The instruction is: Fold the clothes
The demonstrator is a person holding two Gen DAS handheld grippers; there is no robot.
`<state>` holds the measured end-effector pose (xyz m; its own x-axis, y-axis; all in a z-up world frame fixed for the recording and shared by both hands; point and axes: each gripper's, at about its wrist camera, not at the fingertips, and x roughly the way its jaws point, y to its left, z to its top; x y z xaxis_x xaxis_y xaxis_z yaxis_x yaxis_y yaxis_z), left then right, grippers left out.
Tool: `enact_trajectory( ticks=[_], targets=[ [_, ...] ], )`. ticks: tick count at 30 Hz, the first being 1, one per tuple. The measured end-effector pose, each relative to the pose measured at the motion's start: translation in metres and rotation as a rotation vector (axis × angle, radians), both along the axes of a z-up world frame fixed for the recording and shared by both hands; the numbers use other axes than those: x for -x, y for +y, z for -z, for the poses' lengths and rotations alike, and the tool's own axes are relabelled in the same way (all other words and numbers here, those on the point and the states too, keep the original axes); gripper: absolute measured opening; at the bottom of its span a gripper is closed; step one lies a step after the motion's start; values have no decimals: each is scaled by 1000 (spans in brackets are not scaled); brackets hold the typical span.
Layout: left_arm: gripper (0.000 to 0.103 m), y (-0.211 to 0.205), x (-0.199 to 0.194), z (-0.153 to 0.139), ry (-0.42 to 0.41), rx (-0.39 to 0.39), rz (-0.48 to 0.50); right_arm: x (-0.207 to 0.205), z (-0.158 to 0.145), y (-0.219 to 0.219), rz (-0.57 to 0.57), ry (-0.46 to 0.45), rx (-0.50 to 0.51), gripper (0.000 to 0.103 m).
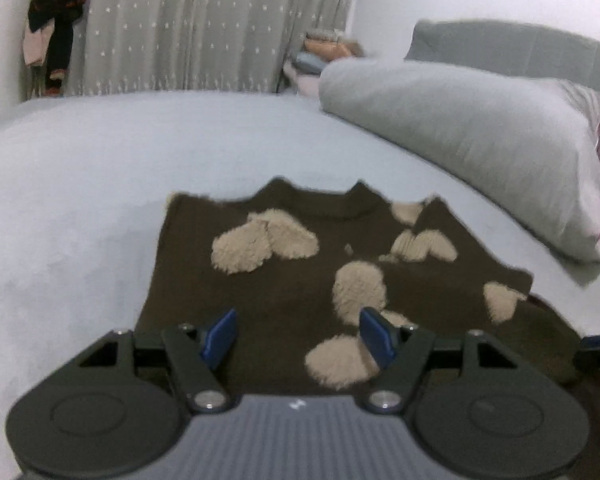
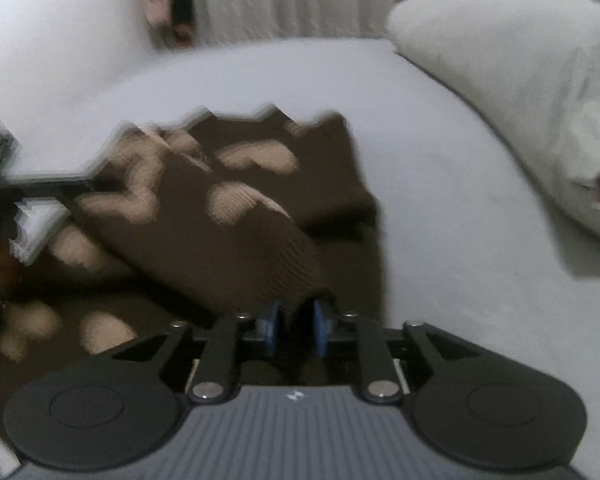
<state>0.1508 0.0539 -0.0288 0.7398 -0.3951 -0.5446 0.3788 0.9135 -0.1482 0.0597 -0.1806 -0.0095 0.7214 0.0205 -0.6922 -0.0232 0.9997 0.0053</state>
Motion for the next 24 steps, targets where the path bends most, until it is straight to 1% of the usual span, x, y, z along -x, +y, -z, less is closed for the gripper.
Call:
enact_trajectory(
  ticks=[1,2,3,5,7,10,14,17,18,24],
  targets=[
    [69,1,-1,-2,-8,-5,9,2,0,-2,16,-14,17,41],
    [69,2,-1,-6,-26,-9,21,4,-3,-5,22,-37,9,46],
    [69,2,-2,-10,-44,-20,30,6,-7,-8,16,-66,-12,48],
    [69,1,-10,-16,-67,-52,37,2,-13,0,-16,-106,-18,51],
    [69,0,-21,-18,-67,-68,40,-2,-20,9,-48,-144,-21,54],
    [69,-1,-36,-11,-52,-83,28,-20,-21,36,-132,-191,-10,55],
    [69,-6,-42,9,-28,-113,15,-48,-10,72,-226,-194,6,55],
    [70,-12,-38,21,-48,-144,13,-60,6,82,-235,-170,45,55],
    [71,-12,-38,23,-54,-145,13,-61,12,81,-234,-163,52,57],
    [72,-7,-37,30,-71,-112,15,-36,21,63,-245,-199,29,58]
  ],
)
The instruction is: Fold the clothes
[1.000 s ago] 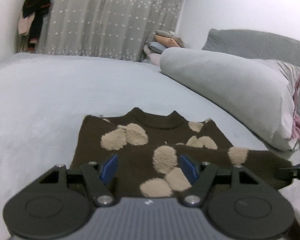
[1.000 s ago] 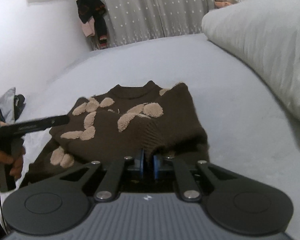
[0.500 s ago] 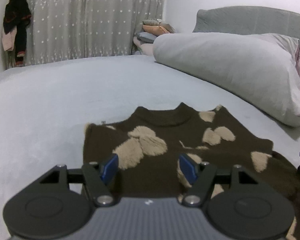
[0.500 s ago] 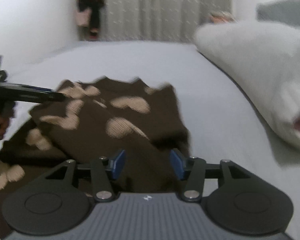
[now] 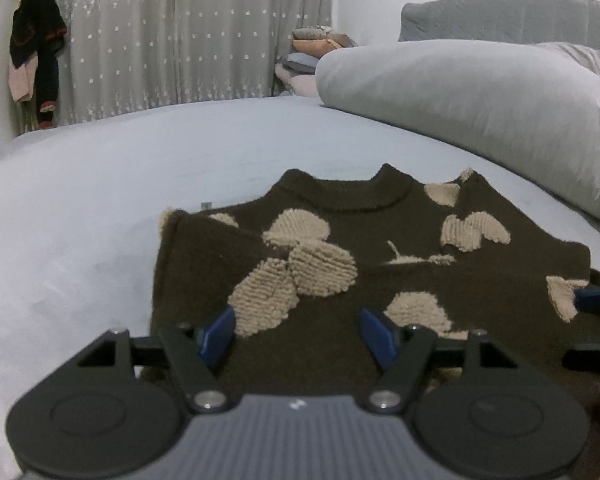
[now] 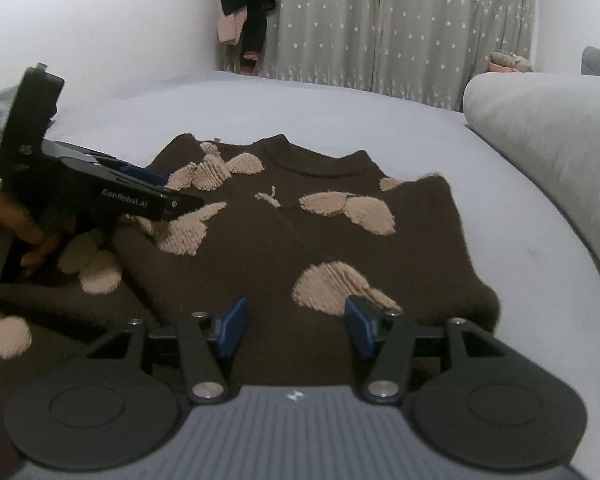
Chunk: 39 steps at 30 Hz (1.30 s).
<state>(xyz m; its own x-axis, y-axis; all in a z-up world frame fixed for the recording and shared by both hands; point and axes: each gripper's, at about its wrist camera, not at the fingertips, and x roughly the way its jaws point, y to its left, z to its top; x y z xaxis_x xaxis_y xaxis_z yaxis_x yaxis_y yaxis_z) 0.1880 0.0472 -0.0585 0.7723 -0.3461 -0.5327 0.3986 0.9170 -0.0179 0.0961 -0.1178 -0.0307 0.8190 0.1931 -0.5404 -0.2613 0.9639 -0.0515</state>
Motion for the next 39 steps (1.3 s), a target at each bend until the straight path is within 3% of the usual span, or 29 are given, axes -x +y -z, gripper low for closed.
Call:
enact_trajectory(
  ticks=[3,15,19,23,25,31,39],
  targets=[
    [72,1,0,1,-6,7,1,14,2,-12,27,29,-17,64],
    [72,0,0,3,-22,13,-1,44,5,-34,118,57,-58,64],
    [72,-1,11,-10,-44,21,-9,42,-7,-29,124,42,-29,65],
    [72,-1,33,-26,-52,89,-1,24,-17,-24,120,11,-58,66],
    [72,-5,47,-30,-56,87,19,13,-20,-20,116,5,-77,66],
    [72,-3,83,-10,-7,62,32,-6,-1,-9,124,57,-69,69],
    [75,21,118,-4,93,99,-67,40,10,-29,149,63,-108,72]
  ],
)
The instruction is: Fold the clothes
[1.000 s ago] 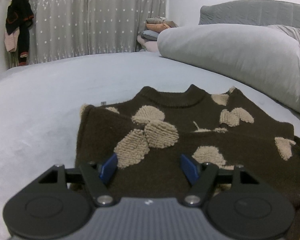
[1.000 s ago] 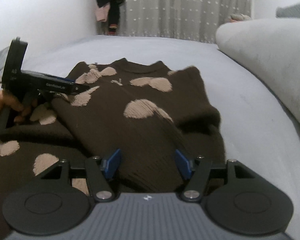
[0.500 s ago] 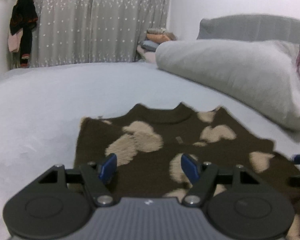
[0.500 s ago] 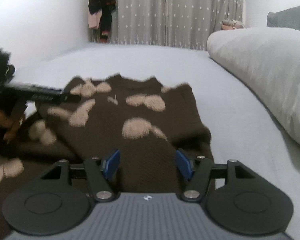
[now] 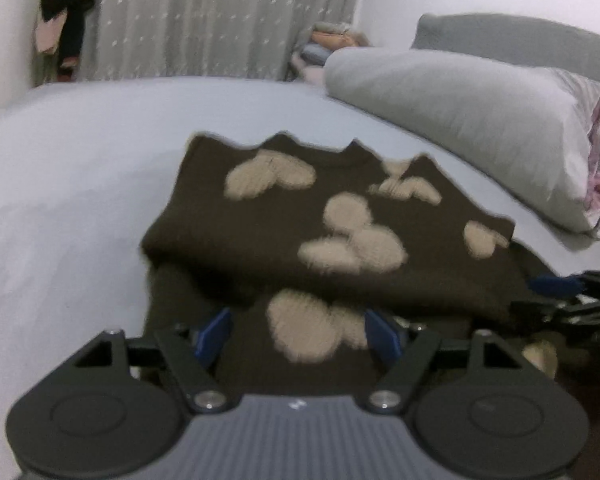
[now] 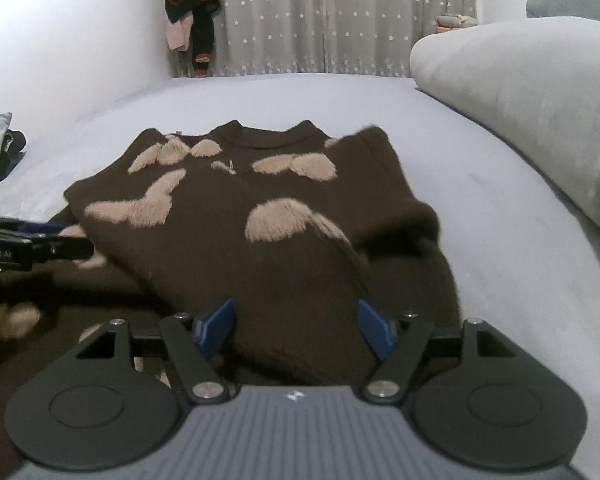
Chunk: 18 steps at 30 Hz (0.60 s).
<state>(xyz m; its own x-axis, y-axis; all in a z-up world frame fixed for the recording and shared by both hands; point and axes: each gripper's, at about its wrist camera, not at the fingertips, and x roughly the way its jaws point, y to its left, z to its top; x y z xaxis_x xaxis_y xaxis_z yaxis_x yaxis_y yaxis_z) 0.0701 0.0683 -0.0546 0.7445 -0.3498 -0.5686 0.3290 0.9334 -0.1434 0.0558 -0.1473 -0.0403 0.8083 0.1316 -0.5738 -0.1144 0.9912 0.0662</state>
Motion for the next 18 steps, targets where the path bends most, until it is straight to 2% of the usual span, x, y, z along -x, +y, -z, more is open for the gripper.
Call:
enact_trajectory(
  ticks=[4,10,18],
  targets=[
    [75,9,23,-3,21,19,-33,19,3,-9,32,55,20,74],
    [76,23,52,-6,102,79,-85,48,0,-23,71,72,-13,74],
    [76,33,86,-5,151,59,-57,70,-5,-26,77,104,-1,74]
  ],
)
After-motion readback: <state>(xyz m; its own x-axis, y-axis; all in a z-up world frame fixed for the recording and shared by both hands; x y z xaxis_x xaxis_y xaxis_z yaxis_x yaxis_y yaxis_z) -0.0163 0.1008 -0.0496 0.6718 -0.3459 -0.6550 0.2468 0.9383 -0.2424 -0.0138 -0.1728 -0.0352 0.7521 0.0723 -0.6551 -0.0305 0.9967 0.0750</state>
